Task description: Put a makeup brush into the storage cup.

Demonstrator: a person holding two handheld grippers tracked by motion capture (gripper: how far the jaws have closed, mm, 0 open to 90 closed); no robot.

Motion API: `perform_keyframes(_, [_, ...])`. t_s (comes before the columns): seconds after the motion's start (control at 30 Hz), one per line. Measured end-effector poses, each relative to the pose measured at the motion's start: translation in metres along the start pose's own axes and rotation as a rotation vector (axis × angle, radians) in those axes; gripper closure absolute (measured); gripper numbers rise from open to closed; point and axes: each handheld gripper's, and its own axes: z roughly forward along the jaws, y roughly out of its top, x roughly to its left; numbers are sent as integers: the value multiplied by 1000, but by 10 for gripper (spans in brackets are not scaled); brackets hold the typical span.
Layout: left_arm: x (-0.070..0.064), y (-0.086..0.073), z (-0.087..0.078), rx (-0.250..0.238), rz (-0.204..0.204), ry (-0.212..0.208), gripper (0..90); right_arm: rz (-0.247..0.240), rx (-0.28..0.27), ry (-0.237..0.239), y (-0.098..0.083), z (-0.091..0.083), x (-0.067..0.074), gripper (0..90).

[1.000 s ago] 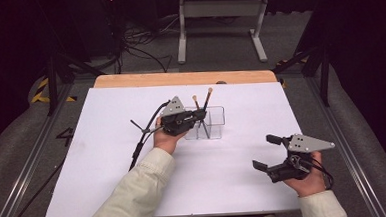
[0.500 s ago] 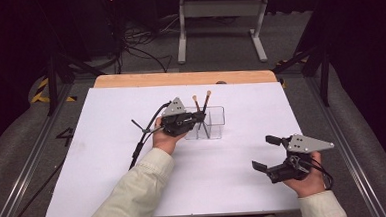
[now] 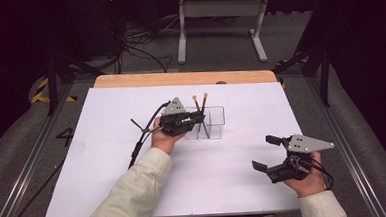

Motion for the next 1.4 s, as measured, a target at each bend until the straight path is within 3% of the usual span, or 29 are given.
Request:
perform_keyframes(0.07, [2, 0, -1, 5, -45, -21, 430, 1, -2, 1, 0, 0, -1, 3])
perform_keyframes(0.17, [3, 2, -6, 16, -70, -31, 269, -1, -4, 3, 1, 2, -1, 2])
perform_keyframes(0.4, [-6, 7, -25, 43, -37, -19, 113, 3, -27, 9, 5, 7, -8, 3])
perform_keyframes(0.5, [-12, 8, -34, 46, -5, -11, 89, 9, -37, 4, 7, 8, -11, 2])
perform_keyframes(0.63, [-19, 8, -49, 33, 3, -8, 62, 20, -52, -6, 9, 8, -15, 2])
perform_keyframes(0.93, [-24, 4, -86, -9, 3, 28, 36, 25, -71, -21, 11, 6, -20, 1])
perform_keyframes(1.4, [-32, -6, -130, -36, 2, 41, 32, 32, -82, -28, 12, 4, -23, 1])
